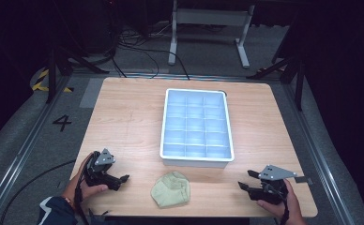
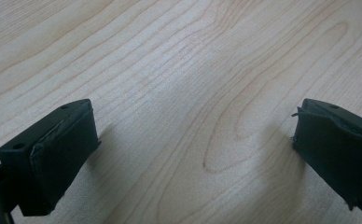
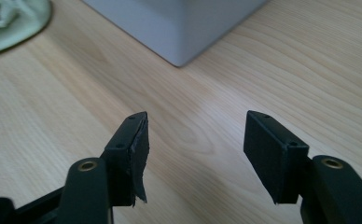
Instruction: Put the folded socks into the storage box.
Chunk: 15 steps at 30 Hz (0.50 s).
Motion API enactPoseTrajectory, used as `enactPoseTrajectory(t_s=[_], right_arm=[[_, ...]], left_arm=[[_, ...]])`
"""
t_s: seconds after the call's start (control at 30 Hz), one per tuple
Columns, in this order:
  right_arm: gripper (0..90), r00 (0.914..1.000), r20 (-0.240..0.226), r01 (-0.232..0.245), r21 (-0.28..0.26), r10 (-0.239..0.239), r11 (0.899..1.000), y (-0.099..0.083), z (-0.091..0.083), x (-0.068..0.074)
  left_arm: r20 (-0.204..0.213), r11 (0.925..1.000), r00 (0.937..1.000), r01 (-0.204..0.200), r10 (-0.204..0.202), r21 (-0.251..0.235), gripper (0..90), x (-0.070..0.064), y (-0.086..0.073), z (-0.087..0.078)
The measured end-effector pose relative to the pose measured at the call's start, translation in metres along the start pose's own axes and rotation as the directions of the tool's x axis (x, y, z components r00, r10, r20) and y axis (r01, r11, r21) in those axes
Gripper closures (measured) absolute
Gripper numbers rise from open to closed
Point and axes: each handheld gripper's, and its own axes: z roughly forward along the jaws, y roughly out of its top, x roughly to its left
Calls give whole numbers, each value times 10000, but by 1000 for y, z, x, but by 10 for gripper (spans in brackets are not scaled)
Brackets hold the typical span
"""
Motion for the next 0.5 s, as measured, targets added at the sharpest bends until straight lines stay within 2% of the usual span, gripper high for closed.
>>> enactPoseTrajectory(t_s=[0.03,0.13,0.17,0.33,0.4,0.5], right_arm=[[414,10000,0,0,0,0,10000,0,0,0],[415,9966,-555,615,91,-609,9981,10,11,18],[415,9966,-555,615,91,-609,9981,10,11,18],[401,9851,-1271,1173,45,-1158,9931,25,28,40],[389,9831,-1421,1165,0,-1153,9932,29,32,45],[386,9736,-1810,1375,-205,-1390,9903,42,43,58]], left_arm=[[0,10000,10000,4,-4,-3,0,0,0,0],[-2,10000,10000,2,-2,-3,0,0,0,0],[-3,10000,10000,1,-1,-2,0,0,0,0],[-48,10000,10000,15,-16,-5,2,0,0,0],[-40,10000,10000,27,-27,-7,2,0,0,0],[-46,10000,10000,21,-21,-6,2,0,0,0]])
